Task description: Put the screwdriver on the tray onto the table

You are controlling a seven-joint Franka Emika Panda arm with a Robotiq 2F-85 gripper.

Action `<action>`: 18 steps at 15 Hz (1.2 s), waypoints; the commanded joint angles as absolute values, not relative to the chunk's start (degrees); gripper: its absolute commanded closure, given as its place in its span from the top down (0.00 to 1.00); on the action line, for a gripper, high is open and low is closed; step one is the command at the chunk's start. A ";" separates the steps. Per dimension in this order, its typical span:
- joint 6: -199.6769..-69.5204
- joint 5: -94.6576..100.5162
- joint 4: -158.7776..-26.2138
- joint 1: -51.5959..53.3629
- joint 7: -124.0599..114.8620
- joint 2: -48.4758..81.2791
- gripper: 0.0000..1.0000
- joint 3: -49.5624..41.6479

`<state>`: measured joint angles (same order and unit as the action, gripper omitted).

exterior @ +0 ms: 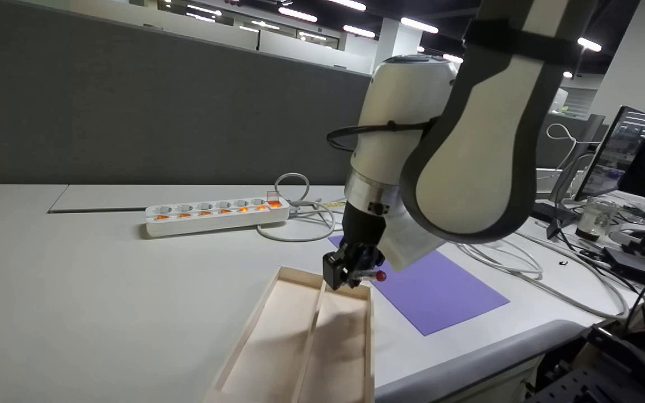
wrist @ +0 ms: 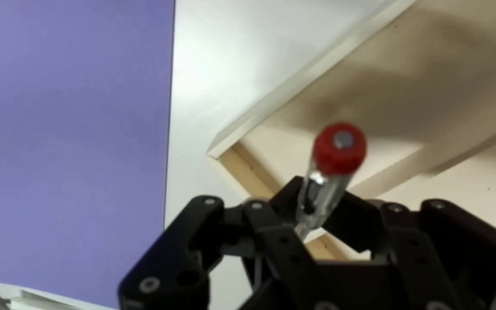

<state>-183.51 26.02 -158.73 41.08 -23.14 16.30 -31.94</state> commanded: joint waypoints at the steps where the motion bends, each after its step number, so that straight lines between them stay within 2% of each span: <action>1: -181.40 27.90 -159.81 50.82 -23.92 12.69 0.02 -44.28; 5: -183.79 29.27 -159.35 62.21 -25.30 15.12 0.02 -61.96; 8: -184.58 30.07 -159.27 65.20 -25.50 15.28 0.02 -70.62; 13: -184.50 32.27 -159.23 66.10 -26.09 14.50 0.02 -78.82; 18: -184.09 35.44 -159.17 67.72 -27.37 14.39 0.02 -82.57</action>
